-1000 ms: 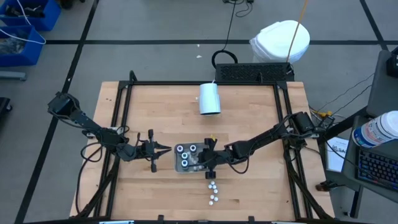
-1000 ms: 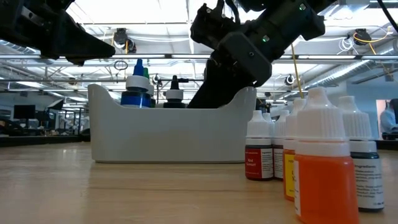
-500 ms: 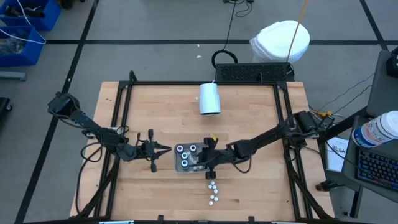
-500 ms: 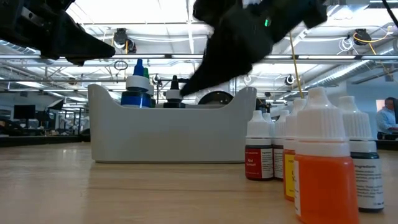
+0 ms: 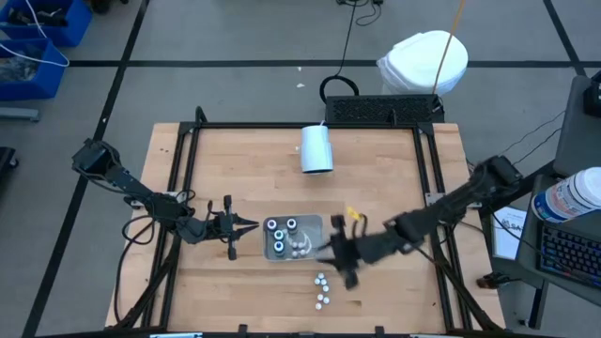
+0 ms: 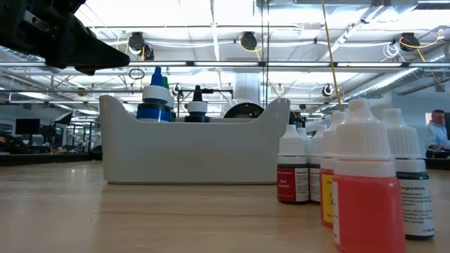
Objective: Pick & Place food coloring
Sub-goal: Put the orange food coloring bottle into the gray bin
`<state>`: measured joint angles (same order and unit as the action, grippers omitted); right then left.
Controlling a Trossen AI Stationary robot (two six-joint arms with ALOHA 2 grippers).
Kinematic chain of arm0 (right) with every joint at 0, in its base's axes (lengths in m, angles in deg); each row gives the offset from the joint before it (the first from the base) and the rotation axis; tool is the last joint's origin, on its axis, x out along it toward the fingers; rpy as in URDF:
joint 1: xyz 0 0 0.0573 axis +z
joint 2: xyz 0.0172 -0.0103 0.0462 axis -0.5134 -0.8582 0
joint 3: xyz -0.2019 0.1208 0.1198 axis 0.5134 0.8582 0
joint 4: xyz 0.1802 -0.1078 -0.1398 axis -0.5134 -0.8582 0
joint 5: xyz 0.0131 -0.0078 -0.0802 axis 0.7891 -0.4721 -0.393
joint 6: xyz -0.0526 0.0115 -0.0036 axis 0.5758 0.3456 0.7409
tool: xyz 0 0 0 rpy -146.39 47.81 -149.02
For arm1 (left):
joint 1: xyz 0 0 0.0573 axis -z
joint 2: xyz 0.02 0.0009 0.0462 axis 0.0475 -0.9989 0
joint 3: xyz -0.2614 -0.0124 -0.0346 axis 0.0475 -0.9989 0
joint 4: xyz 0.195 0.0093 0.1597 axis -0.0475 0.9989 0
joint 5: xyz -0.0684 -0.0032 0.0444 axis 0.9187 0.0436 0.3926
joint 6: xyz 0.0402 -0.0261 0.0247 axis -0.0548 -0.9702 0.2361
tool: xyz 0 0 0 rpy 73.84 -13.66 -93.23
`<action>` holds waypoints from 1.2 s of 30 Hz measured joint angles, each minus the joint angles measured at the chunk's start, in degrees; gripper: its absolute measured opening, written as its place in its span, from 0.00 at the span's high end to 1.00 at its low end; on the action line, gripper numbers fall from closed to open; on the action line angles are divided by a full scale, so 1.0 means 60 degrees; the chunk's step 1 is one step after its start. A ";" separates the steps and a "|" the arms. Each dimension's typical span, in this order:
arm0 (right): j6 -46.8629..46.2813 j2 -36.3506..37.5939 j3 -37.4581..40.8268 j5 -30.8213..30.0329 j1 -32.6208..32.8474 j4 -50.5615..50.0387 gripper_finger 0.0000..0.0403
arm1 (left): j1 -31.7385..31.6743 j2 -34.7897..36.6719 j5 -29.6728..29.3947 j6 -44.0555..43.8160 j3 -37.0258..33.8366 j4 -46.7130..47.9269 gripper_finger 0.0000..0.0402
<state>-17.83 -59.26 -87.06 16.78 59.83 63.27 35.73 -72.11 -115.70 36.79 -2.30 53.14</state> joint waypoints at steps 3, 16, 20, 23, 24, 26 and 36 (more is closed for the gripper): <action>-0.0024 -0.0061 0.0003 -0.0021 0.0832 -0.0054 0.81 | 0.0000 -0.0004 0.0000 -0.0011 0.0000 0.0000 0.92; -0.0864 -0.1404 0.1093 -0.1281 0.3189 0.0828 0.96 | 0.0003 -0.0003 0.0004 -0.0055 0.0000 -0.0004 0.92; -0.1207 -0.1442 0.1657 -0.1814 0.3276 0.0985 0.99 | 0.0004 -0.0003 0.0004 -0.0055 0.0000 -0.0002 0.92; -0.0616 -0.1243 0.2492 -0.2025 0.3211 0.1817 0.99 | 0.0003 -0.0004 0.0004 -0.0024 0.0000 -0.0004 0.92; -0.0227 -0.1146 0.2823 -0.1884 0.3133 0.2381 0.99 | 0.0003 -0.0003 0.0004 -0.0021 0.0000 -0.0004 0.92; 0.0413 -0.0792 0.3590 -0.1419 0.2931 0.3536 1.00 | 0.0004 -0.0004 0.0004 -0.0015 0.0000 -0.0004 0.92; 0.0898 0.1999 0.6218 0.0005 0.1432 0.5661 1.00 | 0.0000 -0.0003 0.0068 -0.0304 0.0000 -0.0007 0.92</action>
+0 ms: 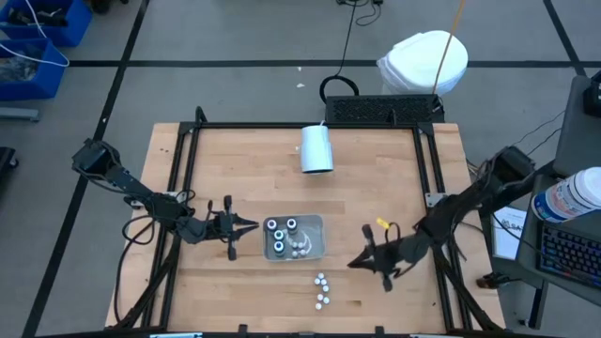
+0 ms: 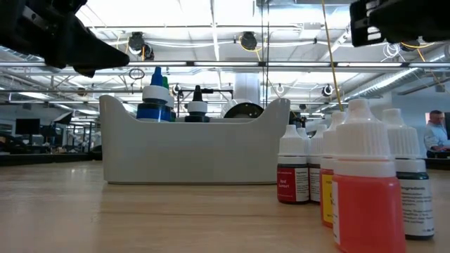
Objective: Pick & Place food coloring
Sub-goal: Put the orange food coloring bottle into the gray bin
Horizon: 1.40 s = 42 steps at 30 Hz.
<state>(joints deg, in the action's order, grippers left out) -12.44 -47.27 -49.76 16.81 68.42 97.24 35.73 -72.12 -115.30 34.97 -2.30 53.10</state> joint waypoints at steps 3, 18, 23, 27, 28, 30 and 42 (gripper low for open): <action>0.0010 0.0622 0.0515 -0.0055 -0.0094 0.0001 1.00 | 0.0000 -0.0001 0.0646 -0.0520 0.0024 0.0021 0.92; 0.0233 0.3183 0.2151 -0.0243 -0.0137 -0.0078 1.00 | 0.0149 -0.4500 0.3667 0.0452 0.8521 0.6631 0.92; 0.0065 0.3591 0.2219 -0.0274 -0.0137 -0.0064 1.00 | 0.0275 -0.6802 0.3955 -0.1276 1.1404 0.7465 0.92; -0.0251 0.3726 0.2212 -0.0250 -0.0121 -0.0401 1.00 | 0.0705 -0.8619 0.3350 -0.1898 1.2986 0.8300 0.92; -0.0386 0.3794 0.2212 -0.0243 -0.0108 -0.0674 1.00 | 0.0822 -0.9053 0.3199 -0.2096 1.3336 0.8483 0.92; -0.0697 0.3857 0.2221 -0.0245 -0.0063 -0.0967 1.00 | 0.1016 -0.9718 0.3142 -0.2670 1.3953 0.8989 0.92; -0.0866 0.4204 0.2216 -0.0215 0.0016 -0.1682 1.00 | 0.0969 -1.1392 0.2318 -0.5442 1.5868 0.9861 0.65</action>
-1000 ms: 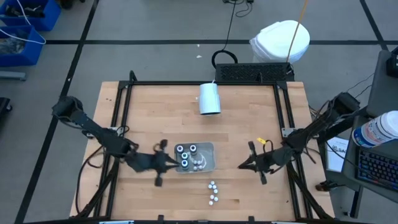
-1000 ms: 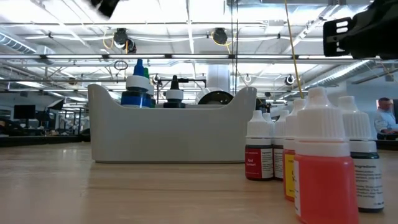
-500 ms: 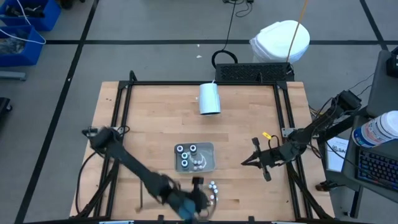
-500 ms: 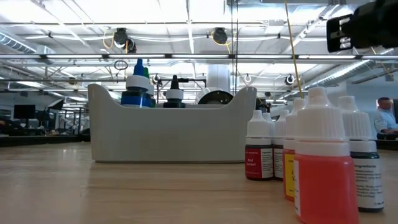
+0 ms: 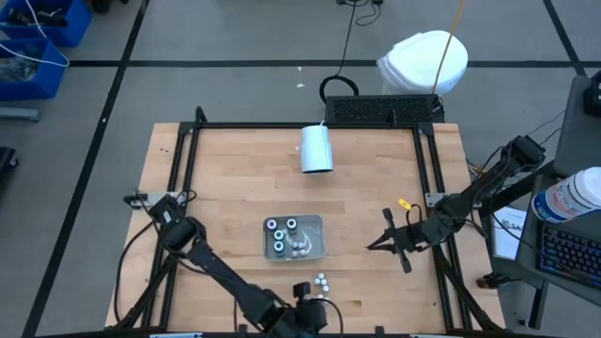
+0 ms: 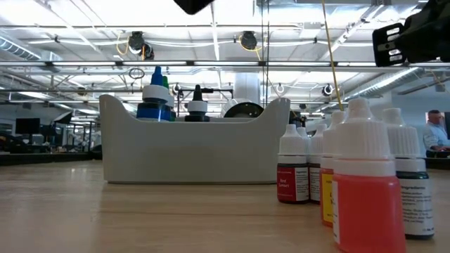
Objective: Pick & Place food coloring
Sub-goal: Put the orange food coloring bottle into the gray bin
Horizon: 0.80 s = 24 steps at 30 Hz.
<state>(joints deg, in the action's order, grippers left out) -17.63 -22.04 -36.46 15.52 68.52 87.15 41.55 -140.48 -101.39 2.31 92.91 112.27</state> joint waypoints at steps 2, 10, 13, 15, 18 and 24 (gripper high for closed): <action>-0.0183 0.0072 -0.0011 0.0014 0.0000 -0.0330 1.00 | 0.0004 0.0024 -0.0095 -0.0326 -0.0045 -0.0099 0.58; -0.0191 0.0250 -0.0004 -0.0004 0.0000 -0.0859 1.00 | -0.0004 0.0040 -0.0574 -0.1665 -0.0149 0.0868 0.40; -0.0135 0.0270 -0.0004 -0.0004 0.0000 -0.0919 1.00 | 0.0007 0.0025 -0.0451 -0.2050 -0.0153 0.1271 0.38; -0.0128 0.0277 -0.0004 -0.0008 -0.0001 -0.0947 1.00 | 0.0007 -0.0061 -0.0459 -0.2192 -0.0149 0.1246 0.38; -0.0127 0.0277 -0.0004 -0.0008 -0.0004 -0.0943 1.00 | 0.0007 -0.0131 -0.0375 -0.2197 -0.0164 0.1323 0.38; -0.0215 0.0277 -0.0004 -0.0012 -0.0004 -0.0908 1.00 | -0.0027 -0.0317 -0.0374 -0.2244 -0.0156 0.1371 0.38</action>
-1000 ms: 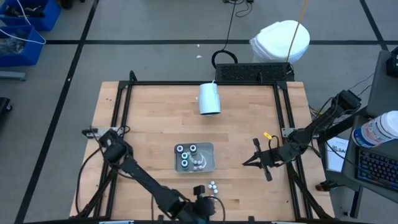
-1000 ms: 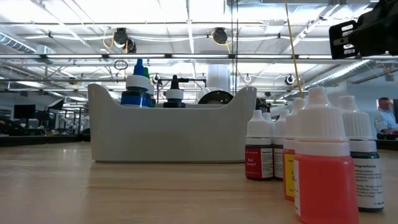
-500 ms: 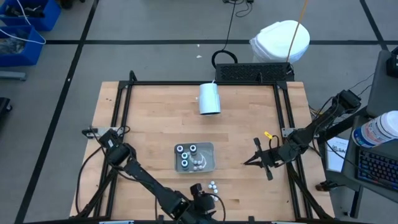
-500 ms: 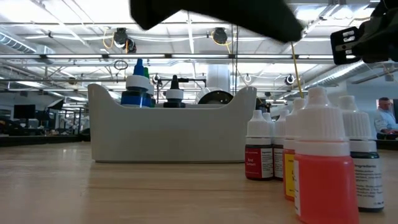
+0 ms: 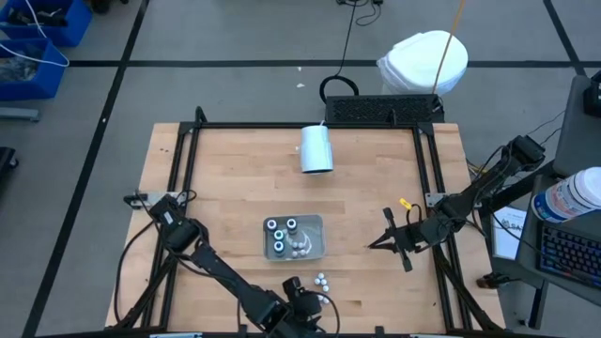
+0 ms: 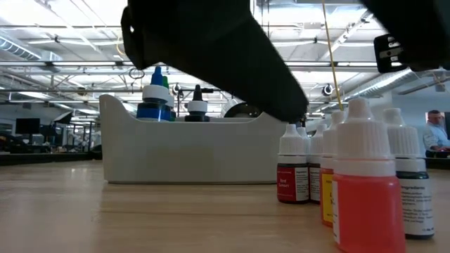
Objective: Pick & Place food coloring
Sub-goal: Put the orange food coloring bottle into the gray bin
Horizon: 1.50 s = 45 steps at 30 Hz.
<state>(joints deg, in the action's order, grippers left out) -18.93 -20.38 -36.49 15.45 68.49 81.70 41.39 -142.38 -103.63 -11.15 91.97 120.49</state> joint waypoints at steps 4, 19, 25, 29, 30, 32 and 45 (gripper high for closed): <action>-0.0014 0.0000 0.0000 -0.0004 0.0000 0.0000 1.00 | -0.0042 -0.0086 0.0202 -0.0035 0.0000 -0.0018 0.38; -0.0018 0.0000 0.0000 -0.0004 0.0000 0.0000 1.00 | -0.0406 -0.0161 0.0679 -0.0017 -0.0004 -0.0064 0.38; -0.0023 0.0000 0.0000 -0.0004 0.0000 0.0000 1.00 | -0.0417 -0.0161 0.0688 -0.0029 -0.0004 -0.0028 0.38; -0.0025 0.0000 0.0000 -0.0004 0.0000 0.0000 1.00 | -0.0414 -0.0161 0.0688 -0.0064 -0.0004 -0.0012 0.38; -0.0025 0.0000 0.0000 -0.0004 0.0000 0.0000 1.00 | -0.0416 -0.0161 0.0684 -0.0067 -0.0004 -0.0012 0.38; -0.0025 0.0000 0.0000 -0.0004 0.0000 0.0000 1.00 | -0.0417 -0.0161 0.0684 -0.0067 -0.0004 -0.0008 0.38; -0.0025 0.0000 0.0000 -0.0004 0.0000 -0.0004 1.00 | -0.0414 -0.0161 0.0657 -0.0116 -0.0004 -0.0019 0.38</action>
<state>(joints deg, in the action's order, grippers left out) -19.08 -20.38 -36.49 15.43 68.49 81.68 38.90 -143.34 -99.69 -11.84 91.95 120.38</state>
